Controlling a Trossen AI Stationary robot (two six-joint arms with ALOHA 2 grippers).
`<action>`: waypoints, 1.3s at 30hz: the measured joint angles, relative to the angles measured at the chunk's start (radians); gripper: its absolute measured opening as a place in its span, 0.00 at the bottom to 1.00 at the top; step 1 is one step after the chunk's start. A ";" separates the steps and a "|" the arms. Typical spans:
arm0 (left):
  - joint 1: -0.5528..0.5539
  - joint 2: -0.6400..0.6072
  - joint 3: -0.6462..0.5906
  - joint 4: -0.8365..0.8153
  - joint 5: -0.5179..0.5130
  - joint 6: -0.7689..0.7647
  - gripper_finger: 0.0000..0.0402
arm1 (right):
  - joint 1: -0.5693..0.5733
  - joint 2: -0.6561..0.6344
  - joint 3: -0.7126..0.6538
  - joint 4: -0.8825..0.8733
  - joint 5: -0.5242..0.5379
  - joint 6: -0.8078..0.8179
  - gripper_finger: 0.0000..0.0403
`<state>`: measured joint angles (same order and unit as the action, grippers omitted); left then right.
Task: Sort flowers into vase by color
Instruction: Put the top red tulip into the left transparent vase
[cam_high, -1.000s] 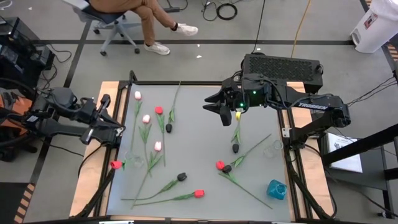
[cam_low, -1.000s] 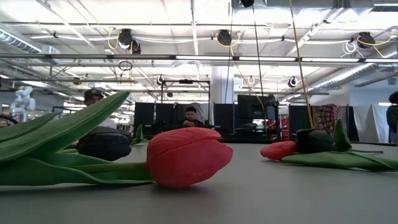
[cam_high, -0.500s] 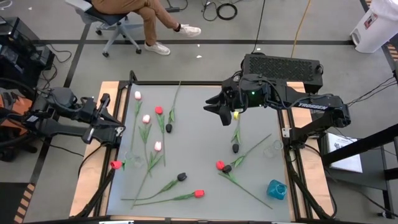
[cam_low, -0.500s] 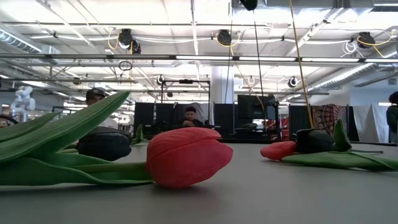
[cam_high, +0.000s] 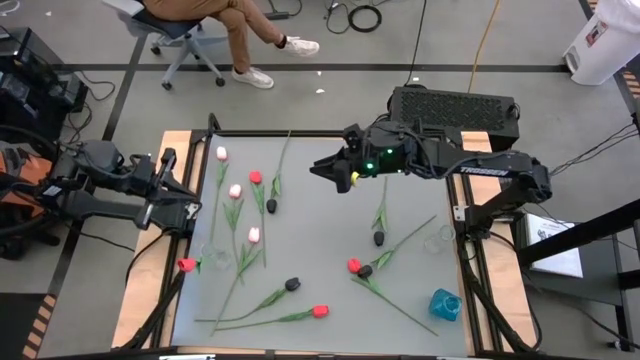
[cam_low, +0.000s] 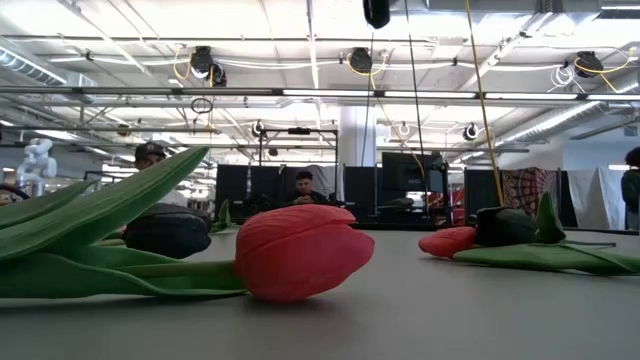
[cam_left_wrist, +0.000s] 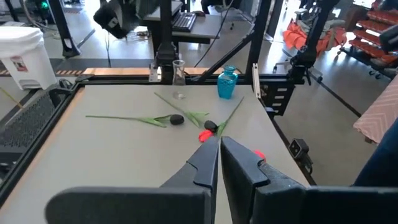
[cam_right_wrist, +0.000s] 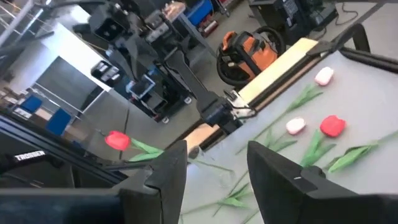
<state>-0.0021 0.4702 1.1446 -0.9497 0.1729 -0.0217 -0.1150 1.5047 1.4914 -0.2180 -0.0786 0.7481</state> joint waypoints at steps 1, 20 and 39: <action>0.000 0.000 0.000 0.001 -0.002 0.000 0.07 | 0.000 0.003 0.000 0.003 0.000 0.000 0.40; 0.000 0.126 0.000 0.194 -0.463 -0.707 0.04 | 0.006 -0.007 0.000 0.006 -0.002 0.000 0.40; 0.062 0.488 0.267 -0.140 -0.465 -1.100 0.01 | 0.006 -0.007 0.000 -0.026 -0.086 -0.080 0.40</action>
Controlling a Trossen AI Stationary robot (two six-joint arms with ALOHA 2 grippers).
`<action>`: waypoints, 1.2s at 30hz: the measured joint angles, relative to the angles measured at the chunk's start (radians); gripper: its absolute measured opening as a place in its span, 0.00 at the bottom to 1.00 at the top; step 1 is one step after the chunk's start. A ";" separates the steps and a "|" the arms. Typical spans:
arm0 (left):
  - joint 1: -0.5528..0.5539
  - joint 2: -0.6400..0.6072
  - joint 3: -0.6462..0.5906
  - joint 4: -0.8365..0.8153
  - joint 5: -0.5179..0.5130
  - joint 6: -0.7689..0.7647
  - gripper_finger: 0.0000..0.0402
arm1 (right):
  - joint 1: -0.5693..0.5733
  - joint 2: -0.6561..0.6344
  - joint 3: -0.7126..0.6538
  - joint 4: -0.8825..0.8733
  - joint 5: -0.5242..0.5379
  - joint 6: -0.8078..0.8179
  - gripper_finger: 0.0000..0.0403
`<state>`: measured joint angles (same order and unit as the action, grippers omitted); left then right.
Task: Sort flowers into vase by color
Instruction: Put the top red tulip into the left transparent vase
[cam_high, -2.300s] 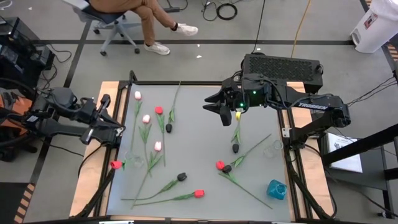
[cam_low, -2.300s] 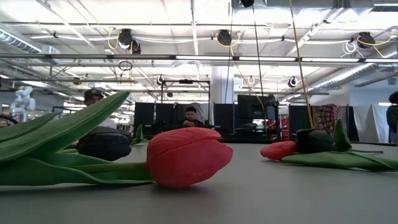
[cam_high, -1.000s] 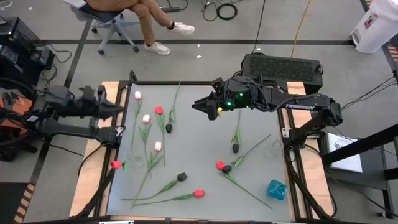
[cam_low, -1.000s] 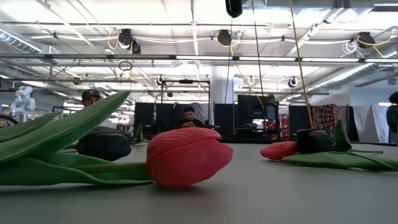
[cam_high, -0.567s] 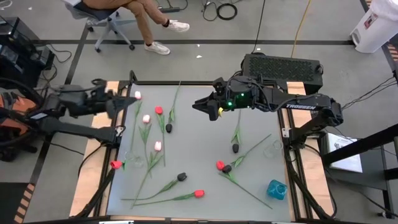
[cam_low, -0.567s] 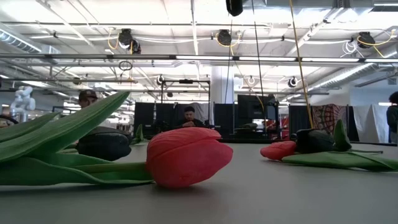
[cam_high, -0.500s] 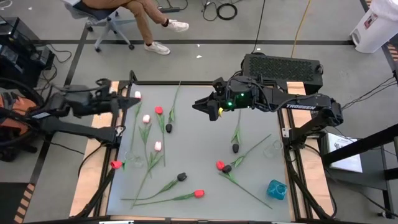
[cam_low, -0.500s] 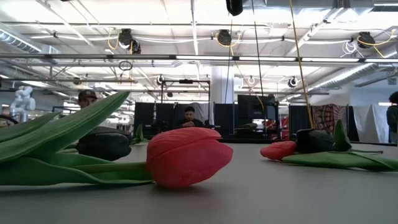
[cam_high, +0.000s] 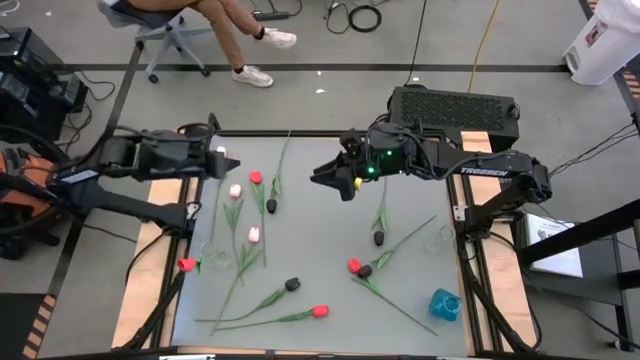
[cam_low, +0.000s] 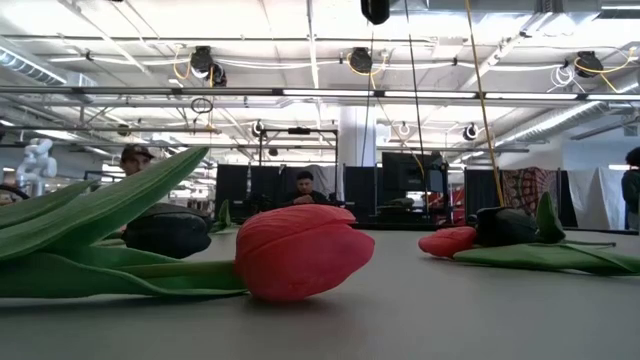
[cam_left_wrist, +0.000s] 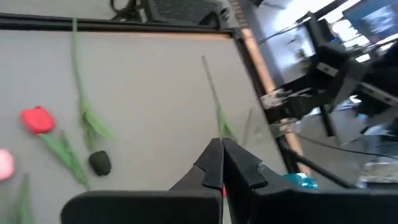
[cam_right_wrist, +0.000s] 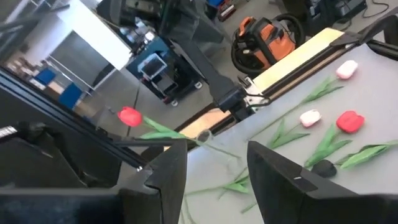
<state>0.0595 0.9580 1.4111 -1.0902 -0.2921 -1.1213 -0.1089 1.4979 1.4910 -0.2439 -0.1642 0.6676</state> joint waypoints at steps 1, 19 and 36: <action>0.001 0.023 0.027 -0.031 0.006 -0.001 0.01 | 0.000 0.000 0.000 -0.013 0.000 -0.006 0.40; 0.004 0.348 0.220 -0.451 0.184 -0.182 0.00 | 0.000 -0.003 0.000 -0.169 0.001 -0.120 0.40; 0.047 0.531 0.117 -0.481 0.149 -0.039 0.29 | 0.000 -0.004 0.000 -0.193 0.001 -0.175 0.40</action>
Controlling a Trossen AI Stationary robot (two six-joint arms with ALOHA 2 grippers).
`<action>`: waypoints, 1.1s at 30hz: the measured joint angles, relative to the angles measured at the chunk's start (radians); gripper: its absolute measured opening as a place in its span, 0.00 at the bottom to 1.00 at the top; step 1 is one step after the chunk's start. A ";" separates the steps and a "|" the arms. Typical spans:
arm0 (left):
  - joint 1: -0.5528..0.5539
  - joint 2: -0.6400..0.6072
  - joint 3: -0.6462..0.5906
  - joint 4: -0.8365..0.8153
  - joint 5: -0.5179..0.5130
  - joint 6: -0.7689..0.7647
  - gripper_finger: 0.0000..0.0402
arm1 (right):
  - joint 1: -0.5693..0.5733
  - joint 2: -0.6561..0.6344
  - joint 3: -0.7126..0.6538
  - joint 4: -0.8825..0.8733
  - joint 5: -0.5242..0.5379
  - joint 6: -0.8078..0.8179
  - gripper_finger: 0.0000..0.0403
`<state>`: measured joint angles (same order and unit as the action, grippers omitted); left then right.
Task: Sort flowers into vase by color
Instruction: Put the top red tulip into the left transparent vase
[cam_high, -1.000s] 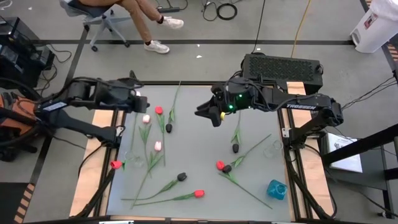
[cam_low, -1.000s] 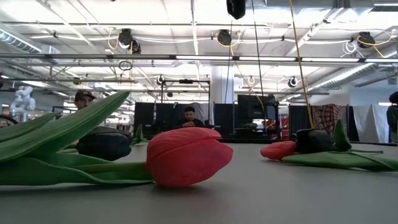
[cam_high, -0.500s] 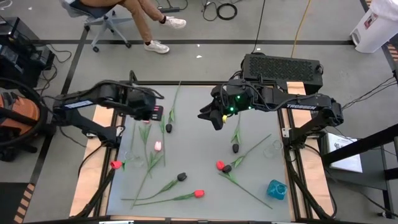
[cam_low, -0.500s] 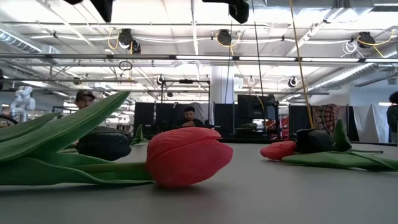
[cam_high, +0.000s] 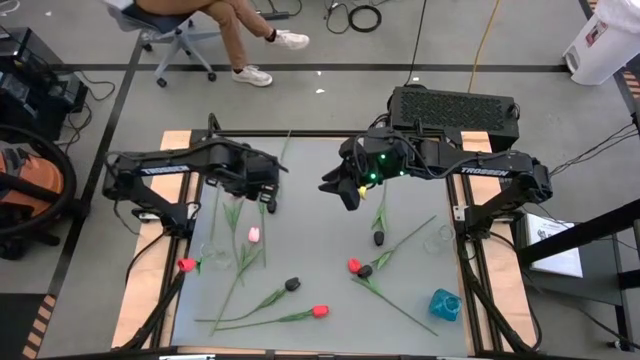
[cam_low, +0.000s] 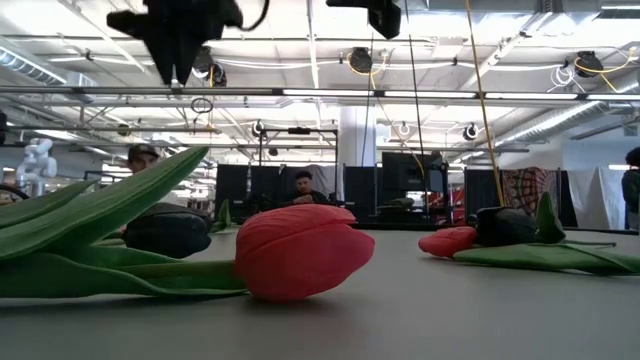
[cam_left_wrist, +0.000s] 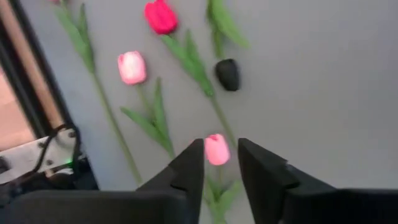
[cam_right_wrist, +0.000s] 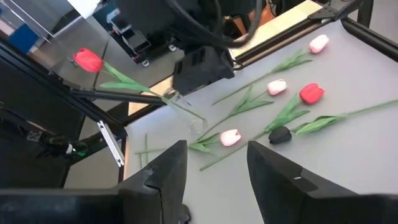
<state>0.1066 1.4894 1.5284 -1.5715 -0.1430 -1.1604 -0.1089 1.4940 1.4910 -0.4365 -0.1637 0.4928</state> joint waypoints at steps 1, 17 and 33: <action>0.004 0.001 -0.016 -0.001 0.004 0.013 0.31 | 0.000 0.000 0.000 -0.007 0.000 -0.004 0.40; 0.099 0.000 -0.254 0.261 0.114 0.099 0.45 | 0.003 0.000 0.000 -0.076 0.001 -0.015 0.40; 0.166 -0.001 -0.491 0.527 0.152 0.100 0.45 | 0.013 0.000 0.000 -0.078 0.001 -0.015 0.40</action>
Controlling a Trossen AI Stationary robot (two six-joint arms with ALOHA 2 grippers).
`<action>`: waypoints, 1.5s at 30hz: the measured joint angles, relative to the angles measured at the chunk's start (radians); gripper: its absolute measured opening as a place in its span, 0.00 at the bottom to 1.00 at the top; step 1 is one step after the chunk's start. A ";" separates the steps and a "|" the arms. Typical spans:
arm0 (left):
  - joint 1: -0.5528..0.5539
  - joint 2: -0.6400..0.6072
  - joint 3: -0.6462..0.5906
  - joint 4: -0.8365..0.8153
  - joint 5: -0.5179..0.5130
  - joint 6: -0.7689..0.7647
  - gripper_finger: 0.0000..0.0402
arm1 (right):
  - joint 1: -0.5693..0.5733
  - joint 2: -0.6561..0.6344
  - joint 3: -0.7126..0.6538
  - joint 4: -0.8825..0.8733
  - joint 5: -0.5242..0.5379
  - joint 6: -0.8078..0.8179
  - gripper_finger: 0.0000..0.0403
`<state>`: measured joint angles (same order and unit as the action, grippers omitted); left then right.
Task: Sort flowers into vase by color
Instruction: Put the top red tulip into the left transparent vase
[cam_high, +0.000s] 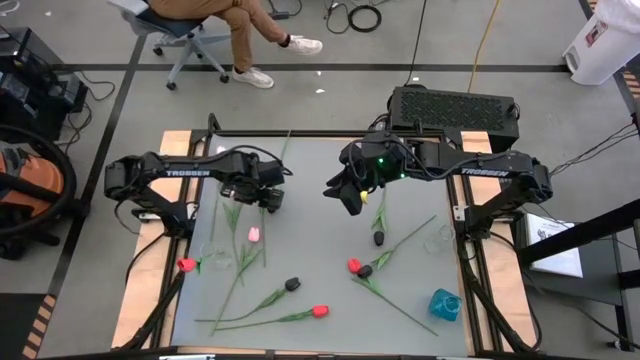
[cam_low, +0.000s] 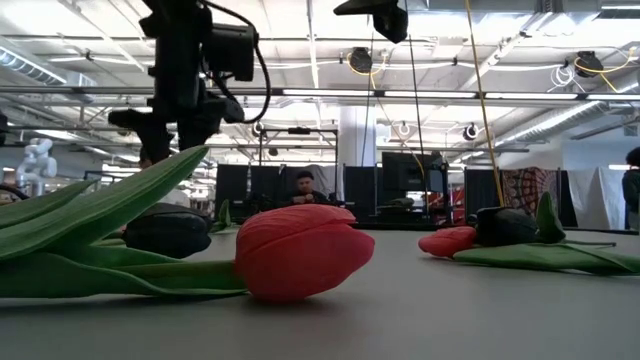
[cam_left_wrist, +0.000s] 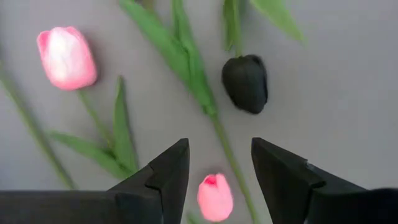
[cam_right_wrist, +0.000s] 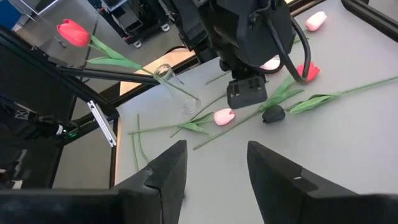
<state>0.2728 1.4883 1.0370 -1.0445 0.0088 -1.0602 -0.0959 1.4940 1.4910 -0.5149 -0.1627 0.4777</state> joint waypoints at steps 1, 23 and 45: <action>0.006 0.000 -0.013 0.014 0.003 0.000 0.45 | 0.000 0.000 0.000 0.000 0.000 0.000 0.40; 0.114 0.000 -0.175 0.235 -0.002 -0.005 0.45 | 0.000 0.000 0.000 -0.014 0.000 0.000 0.40; 0.149 0.114 -0.194 0.331 0.014 0.028 0.45 | 0.000 0.000 0.000 -0.014 0.000 0.000 0.40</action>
<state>0.4215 1.6018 0.8433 -0.7132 0.0229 -1.0323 -0.0959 1.4940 1.4910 -0.5285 -0.1623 0.4774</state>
